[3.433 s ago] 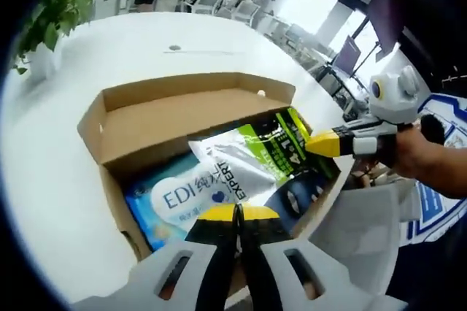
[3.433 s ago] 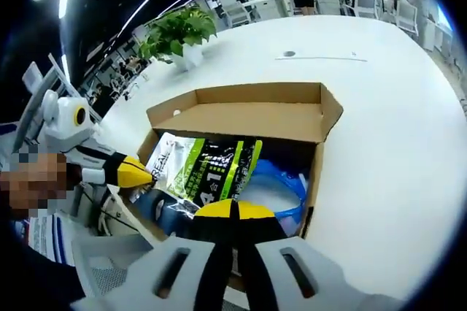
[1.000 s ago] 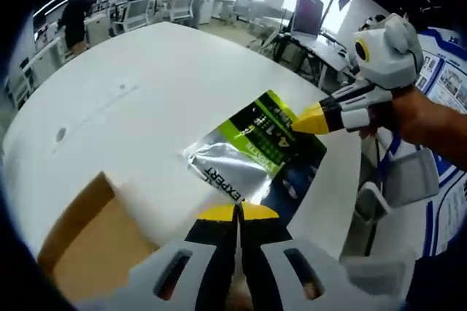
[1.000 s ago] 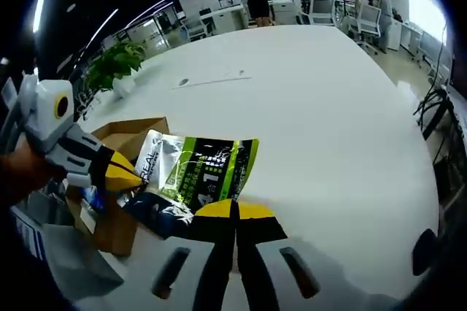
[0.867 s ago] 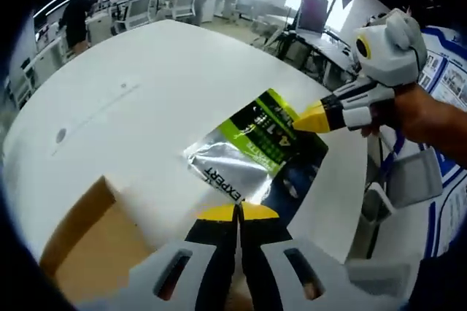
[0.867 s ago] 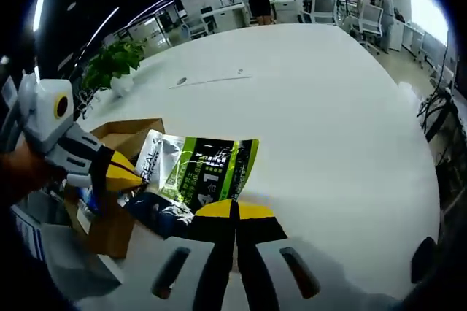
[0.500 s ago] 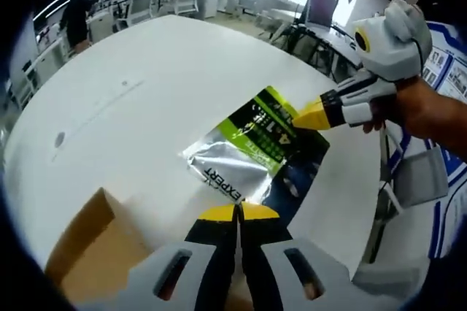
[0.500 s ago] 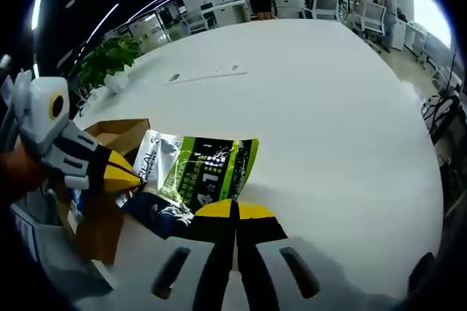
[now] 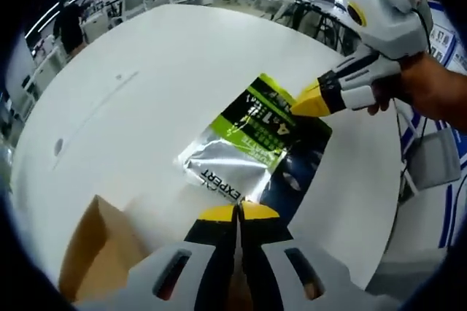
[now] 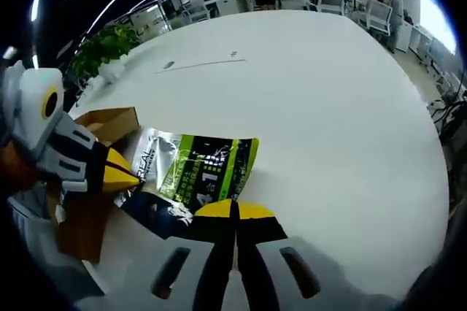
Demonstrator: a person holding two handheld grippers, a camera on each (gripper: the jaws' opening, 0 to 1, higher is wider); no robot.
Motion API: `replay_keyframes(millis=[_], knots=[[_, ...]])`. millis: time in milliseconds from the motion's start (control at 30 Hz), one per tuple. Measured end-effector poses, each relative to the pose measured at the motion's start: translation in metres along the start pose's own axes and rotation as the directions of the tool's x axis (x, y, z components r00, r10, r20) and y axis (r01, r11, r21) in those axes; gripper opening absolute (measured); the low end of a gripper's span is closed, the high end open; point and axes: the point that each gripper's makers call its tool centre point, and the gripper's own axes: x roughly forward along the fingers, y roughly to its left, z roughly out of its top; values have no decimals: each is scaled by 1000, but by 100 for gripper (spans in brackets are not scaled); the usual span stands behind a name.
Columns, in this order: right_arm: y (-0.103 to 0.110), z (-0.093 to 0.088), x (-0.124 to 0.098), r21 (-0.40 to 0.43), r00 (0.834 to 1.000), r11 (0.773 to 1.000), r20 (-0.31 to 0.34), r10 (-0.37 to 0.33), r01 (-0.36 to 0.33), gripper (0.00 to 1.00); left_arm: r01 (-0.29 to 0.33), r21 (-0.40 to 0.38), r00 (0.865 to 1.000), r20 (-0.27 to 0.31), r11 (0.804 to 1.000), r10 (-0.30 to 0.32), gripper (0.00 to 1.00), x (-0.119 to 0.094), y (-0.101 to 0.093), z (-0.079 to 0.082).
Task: Operate the shoe box by opening the lid, removing the specified soft item, and placing it in the target area until the item is outside and the box remains undamaged.
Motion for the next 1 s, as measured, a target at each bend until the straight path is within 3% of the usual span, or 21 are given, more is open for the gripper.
replay_keyframes(millis=[367, 600, 767, 900, 1000], knots=[[0, -20, 12, -3, 999, 1000, -34, 3, -3, 0, -36, 28, 998, -43, 999, 37, 0, 7, 0, -13], [-7, -17, 7, -22, 1000, 1000, 3, -7, 7, 3, -50, 41, 998, -40, 998, 51, 0, 5, -1, -13], [-14, -14, -1, -18, 999, 999, 33, -28, 29, 17, -57, 26, 998, -3, 998, 57, 10, -1, 1, -10], [-19, -12, -11, -17, 997, 998, 59, -53, 54, 23, -73, 17, 995, 70, 997, 72, 15, -16, 1, -1], [-17, -12, -21, -2, 996, 999, 64, -54, 54, 22, -61, 13, 989, 136, 998, 58, 17, -35, -7, 8]])
